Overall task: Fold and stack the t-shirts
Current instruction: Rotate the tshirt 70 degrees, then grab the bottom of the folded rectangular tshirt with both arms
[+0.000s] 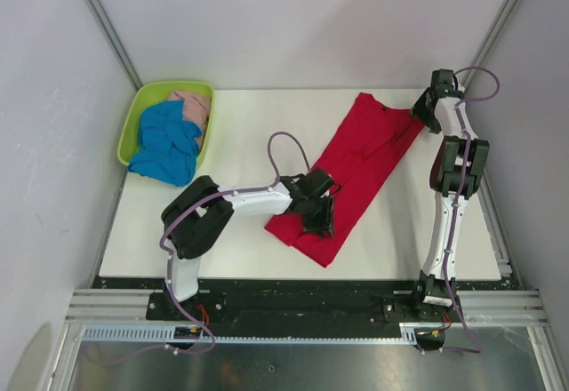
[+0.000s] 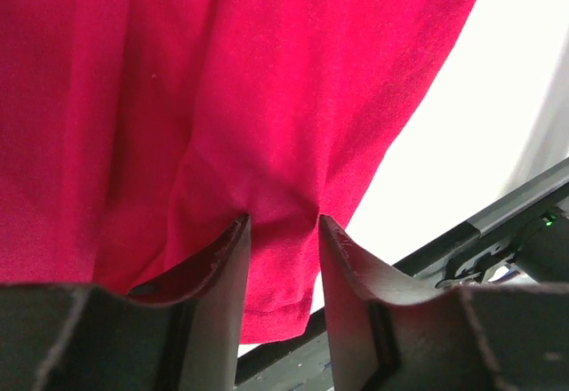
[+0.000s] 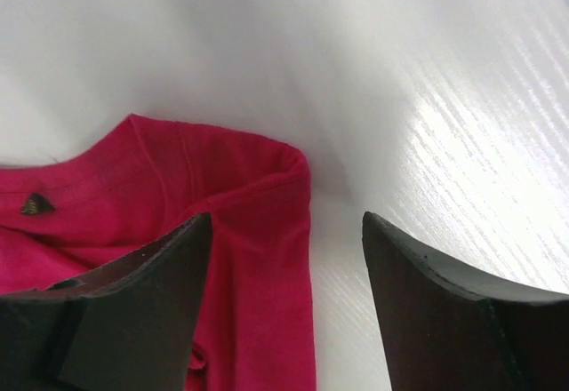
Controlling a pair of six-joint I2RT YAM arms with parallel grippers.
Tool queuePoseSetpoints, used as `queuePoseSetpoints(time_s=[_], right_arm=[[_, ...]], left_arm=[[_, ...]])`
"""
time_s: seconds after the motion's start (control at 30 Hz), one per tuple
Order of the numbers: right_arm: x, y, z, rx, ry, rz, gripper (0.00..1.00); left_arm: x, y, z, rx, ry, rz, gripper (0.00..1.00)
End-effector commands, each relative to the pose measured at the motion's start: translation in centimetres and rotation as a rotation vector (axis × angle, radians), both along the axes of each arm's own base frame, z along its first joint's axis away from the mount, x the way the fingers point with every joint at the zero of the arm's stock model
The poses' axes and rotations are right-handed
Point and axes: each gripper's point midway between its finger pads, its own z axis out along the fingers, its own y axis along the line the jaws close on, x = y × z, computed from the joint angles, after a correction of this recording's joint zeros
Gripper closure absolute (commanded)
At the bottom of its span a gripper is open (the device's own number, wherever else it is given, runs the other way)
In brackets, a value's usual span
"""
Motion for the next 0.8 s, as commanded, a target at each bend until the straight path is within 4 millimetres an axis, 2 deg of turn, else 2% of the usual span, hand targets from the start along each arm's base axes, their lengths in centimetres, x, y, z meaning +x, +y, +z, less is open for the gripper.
queuePoseSetpoints(time_s=[0.0, 0.13, 0.27, 0.4, 0.47, 0.6, 0.67, 0.77], right_arm=[[0.7, -1.1, 6.6, -0.049, -0.091, -0.014, 0.25], [-1.0, -0.6, 10.3, -0.049, -0.104, -0.040, 0.24], [-4.2, 2.0, 12.3, -0.028, -0.081, -0.037, 0.25], [-9.1, 7.1, 11.2, 0.093, -0.070, 0.022, 0.31], [-12.2, 9.7, 9.5, 0.149, -0.063, 0.056, 0.34], [-17.7, 13.3, 6.7, 0.196, -0.015, 0.099, 0.38], [-19.2, 14.5, 5.9, 0.201, -0.004, 0.119, 0.40], [-20.3, 15.9, 5.1, 0.188, 0.010, 0.148, 0.47]], left_arm=[[1.0, -1.6, 5.0, -0.103, -0.101, -0.055, 0.55], [2.1, -1.1, 8.4, -0.157, -0.184, -0.074, 0.47], [3.6, 1.1, 10.2, -0.166, -0.249, -0.048, 0.45], [4.9, 4.0, 9.5, -0.108, -0.300, -0.019, 0.53], [4.7, 5.0, 8.7, -0.082, -0.299, -0.032, 0.56], [3.7, 6.1, 6.7, -0.041, -0.275, -0.069, 0.59], [3.2, 6.3, 5.8, -0.030, -0.258, -0.089, 0.61], [2.7, 6.1, 5.1, -0.022, -0.244, -0.124, 0.63]])
